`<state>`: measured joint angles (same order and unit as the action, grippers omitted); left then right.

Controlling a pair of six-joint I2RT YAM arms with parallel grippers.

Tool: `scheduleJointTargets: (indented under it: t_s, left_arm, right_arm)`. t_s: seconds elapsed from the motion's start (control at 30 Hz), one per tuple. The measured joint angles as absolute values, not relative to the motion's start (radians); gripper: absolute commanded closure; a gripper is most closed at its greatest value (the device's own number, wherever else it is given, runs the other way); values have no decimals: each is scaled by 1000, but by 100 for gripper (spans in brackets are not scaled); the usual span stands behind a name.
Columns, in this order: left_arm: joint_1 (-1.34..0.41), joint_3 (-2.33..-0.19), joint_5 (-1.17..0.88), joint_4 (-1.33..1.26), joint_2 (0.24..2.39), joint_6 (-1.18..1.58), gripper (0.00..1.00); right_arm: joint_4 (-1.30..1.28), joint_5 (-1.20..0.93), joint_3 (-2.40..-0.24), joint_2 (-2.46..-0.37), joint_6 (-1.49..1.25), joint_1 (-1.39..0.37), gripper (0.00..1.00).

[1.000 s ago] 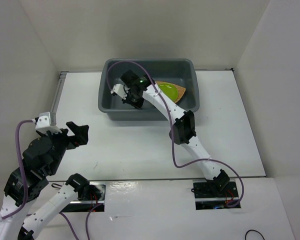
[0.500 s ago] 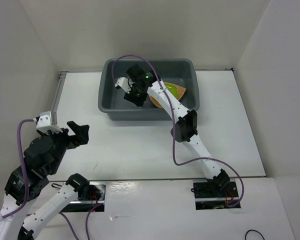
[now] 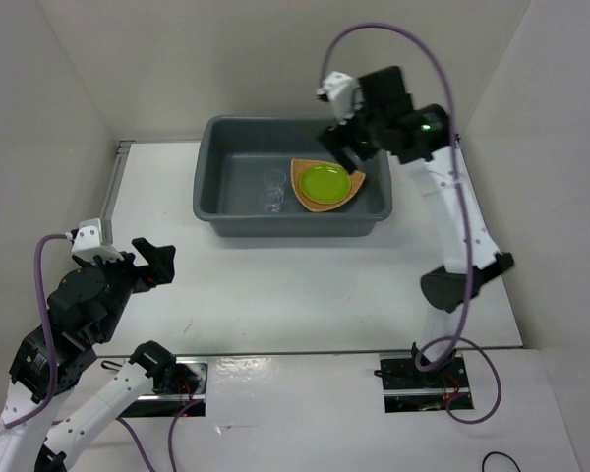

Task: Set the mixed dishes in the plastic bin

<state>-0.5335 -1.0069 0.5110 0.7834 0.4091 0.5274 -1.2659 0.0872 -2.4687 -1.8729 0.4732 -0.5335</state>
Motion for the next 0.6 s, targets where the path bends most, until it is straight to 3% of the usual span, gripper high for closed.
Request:
scheduleJointTargets:
  t_s: [0.3,0.43,0.6]
  left_arm:
    - [-533,-1007,508,784,410,527,0]
    - [-533,-1007,503,783,414,527,0]
    - [-533,-1007,494,781,459,526,0]
  right_arm:
    - [-1227,-54,-1699,-1421,494,1,2]
    - [-1227,-104,-1425,-1220,515,24,2]
    - [-1187,-134,-1279,-976,524,49,2]
